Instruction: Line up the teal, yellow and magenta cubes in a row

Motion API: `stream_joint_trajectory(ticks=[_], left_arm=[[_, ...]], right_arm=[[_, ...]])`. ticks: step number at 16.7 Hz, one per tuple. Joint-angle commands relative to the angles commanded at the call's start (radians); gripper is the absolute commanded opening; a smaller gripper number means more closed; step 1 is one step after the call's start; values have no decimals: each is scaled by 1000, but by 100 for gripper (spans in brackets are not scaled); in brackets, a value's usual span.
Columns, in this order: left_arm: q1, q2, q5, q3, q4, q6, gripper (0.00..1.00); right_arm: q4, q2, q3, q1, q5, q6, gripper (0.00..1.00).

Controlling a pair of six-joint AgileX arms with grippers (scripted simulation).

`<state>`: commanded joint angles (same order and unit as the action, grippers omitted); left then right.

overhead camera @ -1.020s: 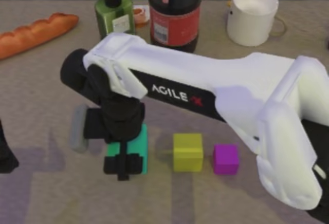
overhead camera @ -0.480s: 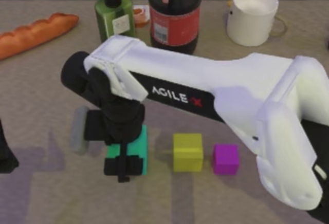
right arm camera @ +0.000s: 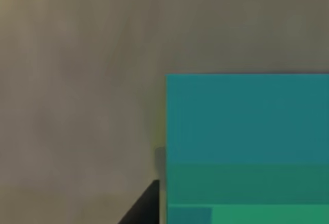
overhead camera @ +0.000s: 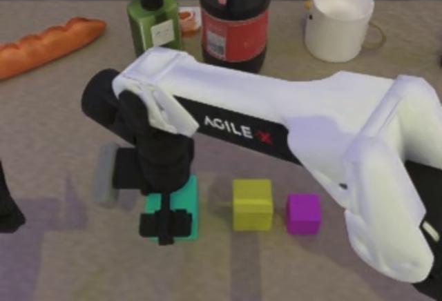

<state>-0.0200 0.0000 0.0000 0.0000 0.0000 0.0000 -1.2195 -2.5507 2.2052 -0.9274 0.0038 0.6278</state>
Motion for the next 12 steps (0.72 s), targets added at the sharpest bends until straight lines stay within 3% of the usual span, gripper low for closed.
stream_joint_trajectory(ticks=[2, 12], left_arm=[[0, 0, 0, 0, 0, 0, 100], [0, 0, 0, 0, 0, 0, 100]], right_arm=[[0, 0, 0, 0, 0, 0, 100], [-17, -3, 17, 2, 0, 0, 100]])
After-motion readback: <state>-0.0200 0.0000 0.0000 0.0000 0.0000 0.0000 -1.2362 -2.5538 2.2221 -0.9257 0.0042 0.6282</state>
